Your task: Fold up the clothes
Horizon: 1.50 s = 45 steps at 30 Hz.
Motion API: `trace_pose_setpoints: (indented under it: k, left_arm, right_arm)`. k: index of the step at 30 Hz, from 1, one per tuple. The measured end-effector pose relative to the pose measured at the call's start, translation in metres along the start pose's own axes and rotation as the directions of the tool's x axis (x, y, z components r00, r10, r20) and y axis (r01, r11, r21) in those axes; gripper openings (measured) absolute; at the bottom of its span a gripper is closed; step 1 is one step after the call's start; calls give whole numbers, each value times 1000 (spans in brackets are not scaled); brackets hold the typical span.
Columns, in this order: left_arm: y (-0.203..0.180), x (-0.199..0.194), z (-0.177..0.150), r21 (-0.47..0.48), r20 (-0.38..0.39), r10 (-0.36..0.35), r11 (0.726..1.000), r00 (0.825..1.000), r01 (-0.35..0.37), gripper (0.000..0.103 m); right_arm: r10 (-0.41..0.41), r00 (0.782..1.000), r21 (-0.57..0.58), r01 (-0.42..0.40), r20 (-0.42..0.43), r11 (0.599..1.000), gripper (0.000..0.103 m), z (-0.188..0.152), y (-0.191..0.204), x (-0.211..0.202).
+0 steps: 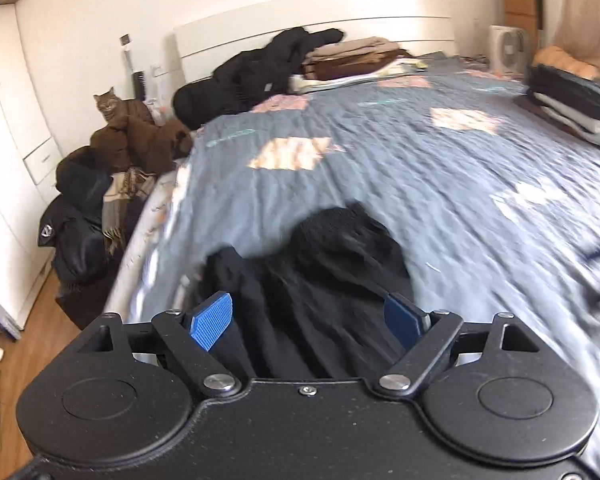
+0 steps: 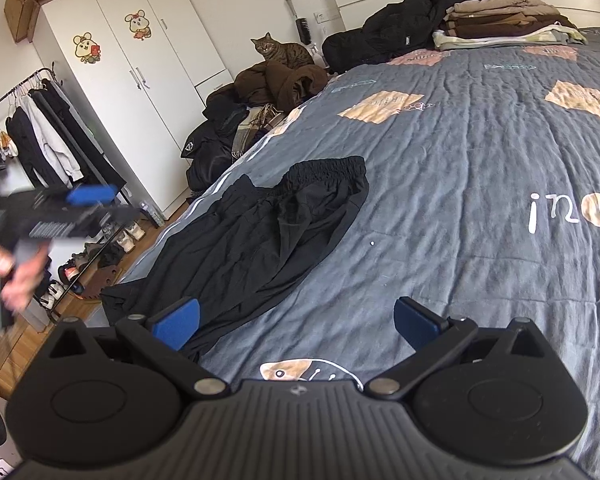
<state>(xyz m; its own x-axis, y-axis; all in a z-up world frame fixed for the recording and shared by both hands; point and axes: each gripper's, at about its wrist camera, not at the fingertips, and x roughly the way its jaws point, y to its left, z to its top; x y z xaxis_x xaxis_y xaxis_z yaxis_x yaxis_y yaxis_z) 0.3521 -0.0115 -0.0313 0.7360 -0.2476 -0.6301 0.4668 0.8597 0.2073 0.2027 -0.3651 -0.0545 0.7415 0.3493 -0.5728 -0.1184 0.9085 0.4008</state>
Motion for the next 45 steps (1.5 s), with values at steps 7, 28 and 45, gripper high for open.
trace_pose_setpoints:
  k: [7, 28, 45]
  left_arm:
    - [61, 157, 20, -131, -176, 72, 987, 982, -95, 80]
    - [70, 153, 1, -102, -137, -31, 995, 990, 17, 10]
    - [28, -130, -64, 48, 31, -359, 933, 933, 357, 9]
  right_arm:
    - [-18, 1000, 25, 18, -7, 1000, 103, -1, -8, 8]
    - [-63, 998, 24, 63, -11, 998, 103, -3, -9, 20]
    - [18, 999, -36, -16, 48, 999, 103, -6, 0, 17]
